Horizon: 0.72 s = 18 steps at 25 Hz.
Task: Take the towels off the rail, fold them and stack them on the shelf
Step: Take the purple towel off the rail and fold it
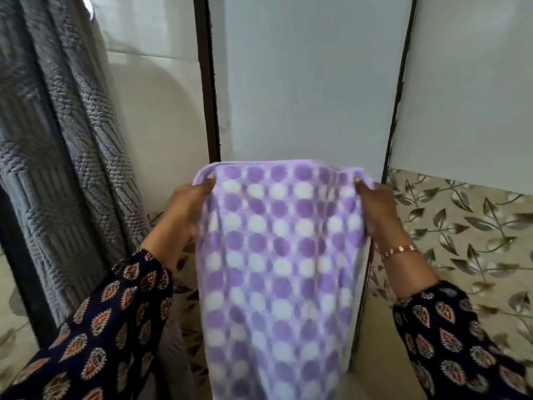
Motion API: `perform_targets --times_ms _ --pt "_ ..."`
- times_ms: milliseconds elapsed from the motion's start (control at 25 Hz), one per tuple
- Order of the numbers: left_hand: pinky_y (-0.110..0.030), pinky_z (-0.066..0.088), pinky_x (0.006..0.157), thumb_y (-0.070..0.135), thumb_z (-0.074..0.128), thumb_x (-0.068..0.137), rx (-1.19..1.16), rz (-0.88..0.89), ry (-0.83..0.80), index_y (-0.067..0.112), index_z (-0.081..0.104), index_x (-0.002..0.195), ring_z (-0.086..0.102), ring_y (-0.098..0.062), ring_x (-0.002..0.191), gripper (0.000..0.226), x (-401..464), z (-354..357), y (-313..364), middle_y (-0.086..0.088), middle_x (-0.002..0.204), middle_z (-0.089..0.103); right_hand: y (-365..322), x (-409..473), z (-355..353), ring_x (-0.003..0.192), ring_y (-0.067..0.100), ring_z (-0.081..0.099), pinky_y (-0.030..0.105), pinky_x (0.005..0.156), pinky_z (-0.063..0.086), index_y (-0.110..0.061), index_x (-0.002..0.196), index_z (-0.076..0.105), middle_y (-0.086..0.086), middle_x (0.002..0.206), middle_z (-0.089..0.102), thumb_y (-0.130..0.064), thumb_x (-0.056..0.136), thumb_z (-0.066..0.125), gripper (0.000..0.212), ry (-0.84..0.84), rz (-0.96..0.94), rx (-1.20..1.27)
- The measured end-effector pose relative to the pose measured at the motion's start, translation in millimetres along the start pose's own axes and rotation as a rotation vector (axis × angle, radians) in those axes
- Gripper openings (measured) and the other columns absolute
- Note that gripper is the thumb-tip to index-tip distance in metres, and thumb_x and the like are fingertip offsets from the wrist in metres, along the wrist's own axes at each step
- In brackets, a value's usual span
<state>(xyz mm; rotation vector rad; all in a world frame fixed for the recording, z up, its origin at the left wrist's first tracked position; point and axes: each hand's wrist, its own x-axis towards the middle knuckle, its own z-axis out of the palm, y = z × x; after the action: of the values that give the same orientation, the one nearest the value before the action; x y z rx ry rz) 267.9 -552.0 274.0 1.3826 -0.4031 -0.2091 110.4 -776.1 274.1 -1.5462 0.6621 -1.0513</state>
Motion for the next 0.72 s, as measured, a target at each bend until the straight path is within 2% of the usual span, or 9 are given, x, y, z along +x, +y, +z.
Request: perform_targets --times_ms 80,120,200,280,400,480,560,640,720 --pt "-0.035 0.047 0.067 0.036 0.06 0.082 0.193 0.144 0.24 0.011 0.06 0.073 0.056 -0.023 0.07 0.027 10 -7 -8 -0.012 0.075 0.062 12 13 -7 0.073 0.018 0.043 0.027 0.059 0.03 -0.012 0.056 0.037 0.004 0.056 0.044 -0.024 0.091 0.055 0.041 0.227 -0.046 -0.106" --pt "-0.032 0.04 0.061 0.037 0.057 0.085 0.304 0.24 0.293 0.013 0.052 0.061 0.049 -0.022 0.063 0.034 9 -5 -10 -0.008 0.063 0.053 14 11 -4 0.072 0.019 0.041 0.028 0.06 0.028 -0.012 0.056 0.035 0.006 0.062 0.042 -0.025 0.09 0.056 0.042 0.266 -0.068 -0.16" --pt "-0.032 0.029 0.054 0.035 0.049 0.09 0.554 0.397 0.374 0.011 0.044 0.058 0.041 -0.025 0.055 0.04 -3 6 -12 -0.006 0.057 0.045 11 -2 9 0.073 0.02 0.043 0.027 0.062 0.026 -0.009 0.066 0.041 0.009 0.073 0.047 -0.028 0.092 0.053 0.034 0.302 -0.114 -0.239" --pt "-0.031 0.023 0.056 0.031 0.048 0.091 0.643 0.508 0.422 0.008 0.046 0.068 0.043 -0.026 0.061 0.032 -20 20 -14 -0.007 0.066 0.05 5 -20 23 0.073 0.022 0.046 0.026 0.06 0.025 -0.011 0.077 0.045 0.009 0.078 0.049 -0.029 0.093 0.05 0.025 0.3 -0.206 -0.314" --pt "-0.028 0.018 0.052 0.028 0.05 0.091 0.542 0.533 0.32 0.008 0.041 0.077 0.041 -0.021 0.059 0.025 -39 47 -21 -0.002 0.066 0.048 2 -52 49 0.074 0.029 0.055 0.03 0.059 0.027 -0.011 0.079 0.052 0.011 0.078 0.059 -0.028 0.091 0.052 0.02 0.177 -0.383 -0.312" --pt "-0.028 0.024 0.048 0.03 0.051 0.09 0.478 0.527 0.226 0.012 0.038 0.071 0.042 -0.012 0.053 0.029 -48 64 -23 0.005 0.06 0.045 0 -74 67 0.084 0.029 0.063 0.03 0.068 0.041 -0.013 0.093 0.065 0.008 0.093 0.071 -0.025 0.089 0.054 0.016 0.04 -0.492 -0.275" --pt "-0.017 0.032 0.044 0.032 0.053 0.089 0.447 0.525 0.155 0.021 0.035 0.064 0.044 -0.003 0.048 0.032 -51 69 -21 0.009 0.057 0.046 -8 -82 72 0.085 0.023 0.065 0.029 0.075 0.046 -0.015 0.096 0.07 0.004 0.098 0.073 -0.021 0.086 0.058 0.016 -0.042 -0.542 -0.244" --pt "-0.012 0.034 0.047 0.037 0.058 0.085 0.423 0.487 0.059 0.022 0.039 0.066 0.046 -0.002 0.049 0.031 -49 65 -16 0.007 0.059 0.048 -16 -74 69 0.074 0.017 0.062 0.028 0.07 0.047 -0.011 0.084 0.073 0.004 0.086 0.074 -0.018 0.082 0.064 0.012 -0.082 -0.547 -0.226" --pt "-0.021 0.046 0.066 0.052 0.063 0.072 0.331 0.372 -0.09 0.018 0.05 0.081 0.058 -0.011 0.066 0.038 -48 61 -14 0.002 0.074 0.057 -21 -61 63 0.056 0.006 0.052 0.026 0.061 0.042 -0.009 0.064 0.07 -0.005 0.057 0.065 -0.015 0.08 0.065 0.018 -0.184 -0.49 -0.195"
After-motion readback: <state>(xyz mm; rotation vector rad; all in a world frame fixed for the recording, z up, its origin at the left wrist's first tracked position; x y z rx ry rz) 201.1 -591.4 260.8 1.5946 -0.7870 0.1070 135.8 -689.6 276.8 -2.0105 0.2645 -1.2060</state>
